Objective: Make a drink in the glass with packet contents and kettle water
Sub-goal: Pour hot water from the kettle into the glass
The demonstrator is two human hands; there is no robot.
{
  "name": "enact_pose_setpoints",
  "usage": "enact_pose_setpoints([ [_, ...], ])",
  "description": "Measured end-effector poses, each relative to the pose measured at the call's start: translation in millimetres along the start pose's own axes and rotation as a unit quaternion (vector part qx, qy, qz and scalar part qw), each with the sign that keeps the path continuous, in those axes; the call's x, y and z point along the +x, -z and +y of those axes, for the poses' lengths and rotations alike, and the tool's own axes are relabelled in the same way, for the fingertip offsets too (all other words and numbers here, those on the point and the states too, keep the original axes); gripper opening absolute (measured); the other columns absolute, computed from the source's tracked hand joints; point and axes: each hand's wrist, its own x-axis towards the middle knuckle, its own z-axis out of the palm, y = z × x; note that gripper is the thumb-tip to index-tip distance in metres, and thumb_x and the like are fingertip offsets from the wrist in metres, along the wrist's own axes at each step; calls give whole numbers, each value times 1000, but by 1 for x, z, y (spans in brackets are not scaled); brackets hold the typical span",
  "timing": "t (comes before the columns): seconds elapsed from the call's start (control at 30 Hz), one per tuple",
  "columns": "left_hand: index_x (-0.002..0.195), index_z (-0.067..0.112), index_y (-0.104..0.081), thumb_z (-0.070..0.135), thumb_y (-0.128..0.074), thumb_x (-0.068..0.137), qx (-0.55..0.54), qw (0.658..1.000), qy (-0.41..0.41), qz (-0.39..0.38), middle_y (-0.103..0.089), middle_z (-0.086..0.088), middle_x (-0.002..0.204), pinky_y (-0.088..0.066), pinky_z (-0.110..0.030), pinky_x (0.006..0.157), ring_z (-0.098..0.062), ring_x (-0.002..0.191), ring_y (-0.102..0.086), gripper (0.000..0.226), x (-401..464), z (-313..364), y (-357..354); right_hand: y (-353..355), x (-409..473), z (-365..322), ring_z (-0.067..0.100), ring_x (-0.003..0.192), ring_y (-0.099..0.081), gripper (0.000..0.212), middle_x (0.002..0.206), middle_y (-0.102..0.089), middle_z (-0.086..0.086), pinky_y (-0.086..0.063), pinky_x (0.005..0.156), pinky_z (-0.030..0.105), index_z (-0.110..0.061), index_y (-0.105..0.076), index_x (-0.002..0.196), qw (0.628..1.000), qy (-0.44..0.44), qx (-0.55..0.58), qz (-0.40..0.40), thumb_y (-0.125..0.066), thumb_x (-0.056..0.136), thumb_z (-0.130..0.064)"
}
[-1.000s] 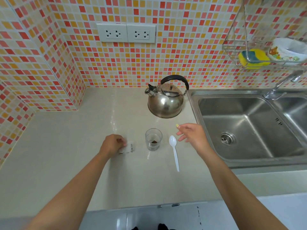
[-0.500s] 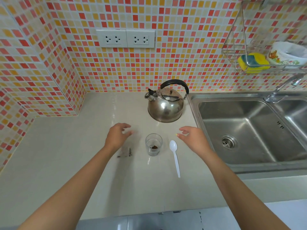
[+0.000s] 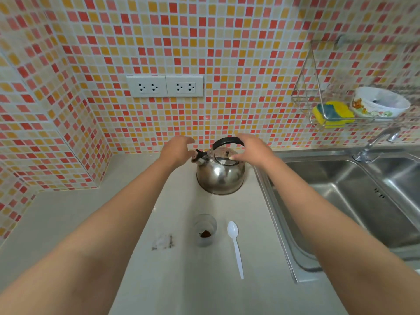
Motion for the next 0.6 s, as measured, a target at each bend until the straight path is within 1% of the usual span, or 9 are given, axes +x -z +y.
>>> enact_pose_setpoints([
  [0.13,130,17,-57,22,-61,91,34,999,6,-28,-58,-9,135,-49,-40,96,-29,119,-57,39,18,2,-12,2,29,-3,31,119,-53,72,138,-51,11,-48,96,46,-17,-35,142,998,7,-54,-36,-70,82,-33],
  [0.23,129,14,-58,17,-61,91,59,997,15,-52,-59,-12,131,-51,-38,94,-31,114,-59,38,25,4,-23,-3,47,-3,32,117,-54,63,135,-52,13,-50,93,42,-16,-33,144,994,16,-93,-48,-62,89,-21],
  [0.3,126,12,-60,16,-59,92,76,995,22,-65,-62,-13,125,-53,-38,88,-31,107,-62,35,28,3,-31,-7,58,-2,32,113,-56,59,132,-54,13,-49,88,38,-16,-35,143,993,17,-98,-56,-59,89,-12],
  [0.37,126,12,-61,16,-58,93,82,993,30,-74,-63,-15,121,-54,-37,85,-32,103,-63,33,32,2,-37,-10,65,-1,30,104,-60,52,123,-59,13,-48,78,35,-16,-43,138,993,18,-100,-67,-56,89,-7],
  [0.43,126,10,-61,14,-57,93,65,995,40,-72,-64,-15,118,-53,-35,83,-32,101,-63,34,35,2,-42,-14,71,1,30,93,-61,40,111,-62,13,-48,72,34,-14,-53,127,991,22,-111,-74,-53,89,-4],
  [0.53,125,7,-62,11,-56,93,23,996,63,-59,-66,-17,115,-54,-36,84,-32,99,-64,33,39,4,-45,-17,76,3,29,84,-60,27,103,-64,14,-46,68,34,-13,-60,114,992,26,-110,-62,-50,91,-4],
  [0.6,122,4,-63,9,-56,92,-7,996,77,-55,-66,-18,114,-54,-37,85,-33,99,-64,32,41,4,-47,-17,78,4,30,84,-61,23,100,-66,14,-48,70,35,-14,-62,110,993,25,-97,-57,-52,91,-6],
])
